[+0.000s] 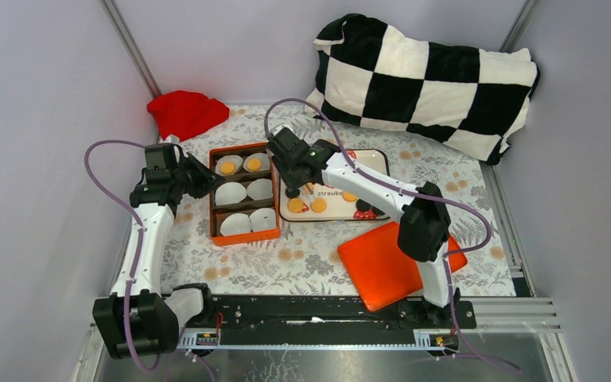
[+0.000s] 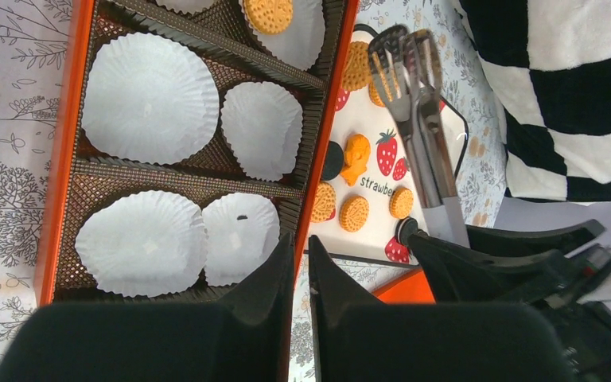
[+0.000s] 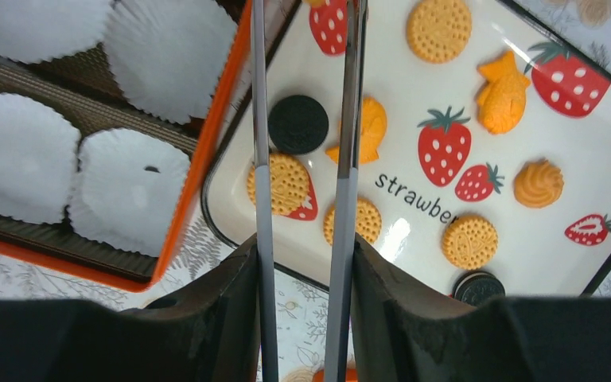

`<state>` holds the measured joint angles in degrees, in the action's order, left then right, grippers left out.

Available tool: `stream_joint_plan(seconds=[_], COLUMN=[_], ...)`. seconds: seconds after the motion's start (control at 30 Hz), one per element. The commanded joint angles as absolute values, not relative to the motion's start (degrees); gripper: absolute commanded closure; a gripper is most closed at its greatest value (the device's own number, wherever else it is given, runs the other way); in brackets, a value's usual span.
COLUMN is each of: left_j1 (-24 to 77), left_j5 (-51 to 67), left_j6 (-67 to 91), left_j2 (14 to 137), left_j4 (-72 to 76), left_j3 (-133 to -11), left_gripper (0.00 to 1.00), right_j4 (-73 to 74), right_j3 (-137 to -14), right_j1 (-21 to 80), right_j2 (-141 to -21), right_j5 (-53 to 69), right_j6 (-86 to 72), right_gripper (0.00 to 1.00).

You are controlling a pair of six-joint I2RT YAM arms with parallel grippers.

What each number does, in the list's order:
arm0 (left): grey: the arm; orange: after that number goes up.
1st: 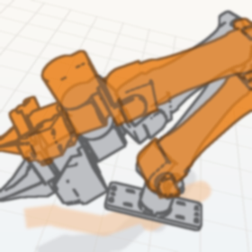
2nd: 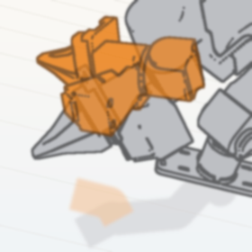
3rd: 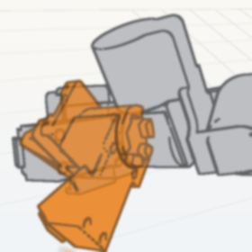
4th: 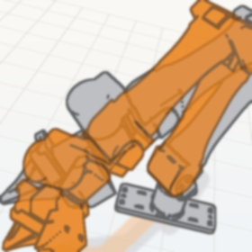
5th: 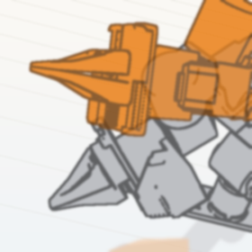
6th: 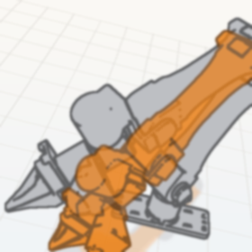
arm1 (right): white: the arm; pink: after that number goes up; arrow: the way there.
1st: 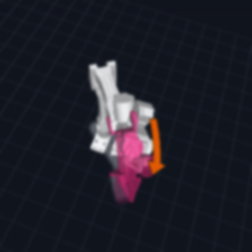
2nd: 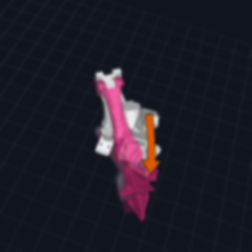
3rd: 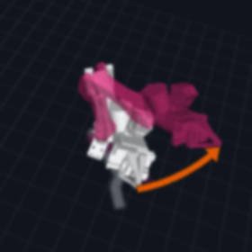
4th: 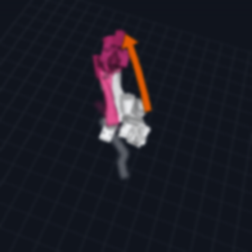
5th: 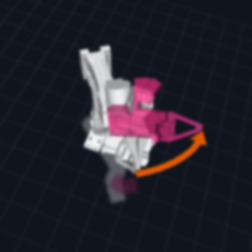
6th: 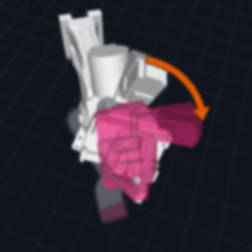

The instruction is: Pack the cookies

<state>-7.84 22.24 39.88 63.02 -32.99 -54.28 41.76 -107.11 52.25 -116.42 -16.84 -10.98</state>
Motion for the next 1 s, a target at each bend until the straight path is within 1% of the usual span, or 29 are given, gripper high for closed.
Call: stream_joint_plan(seconds=[0.0,0.1,0.23,0.33,0.53,0.57,0.63,0.7,0.83,0.9,0.97], left_j1=[-8.2,-8.2,-8.2,-8.2,-8.2,-8.2,-8.2,-8.2,-8.2,-8.2,-8.2], left_j5=[22.5,22.3,22.9,23.6,24.2,24.2,24.1,24.1,24.2,24.3,24.3], left_j6=[38.8,38.5,38.6,39.0,39.1,39.1,39.2,39.1,39.1,39.1,39.0], left_j2=[63.3,63.3,63.7,64.1,63.8,63.6,63.3,63.0,63.0,63.0,63.1], left_j4=[-31.6,-31.7,-31.0,-30.6,-30.5,-30.5,-30.7,-30.7,-30.7,-30.7,-30.8], left_j3=[-55.6,-55.1,-54.4,-54.2,-54.0,-54.0,-54.0,-54.0,-54.1,-54.1,-54.0], left_gripper=[0.86,0.86,0.86,0.86,0.86,0.86,0.85,0.85,0.85,0.85,0.85], right_j4=[43.5,44.8,42.1,42.0,42.3,42.3,42.6,42.6,42.8,42.8,42.7], right_j3=[-112.2,-110.0,-102.4,-99.1,-97.0,-96.9,-97.0,-97.3,-98.9,-99.8,-100.6], right_j1=[53.0,53.0,52.9,52.2,52.0,52.0,51.9,51.8,51.1,50.5,50.0], right_j2=[-116.1,-115.4,-111.3,-109.6,-111.0,-111.3,-111.9,-112.6,-114.5,-115.4,-116.3], right_j5=[-18.1,-19.6,-22.3,-22.2,-21.1,-21.4,-22.1,-22.2,-22.7,-22.0,-21.1], right_j6=[-9.9,-10.8,-11.8,-12.8,-13.4,-13.8,-14.4,-14.5,-14.6,-14.4,-14.4], right_gripper=[1.0,1.0,1.0,1.0,0.96,0.91,0.79,0.76,0.64,0.64,0.59])
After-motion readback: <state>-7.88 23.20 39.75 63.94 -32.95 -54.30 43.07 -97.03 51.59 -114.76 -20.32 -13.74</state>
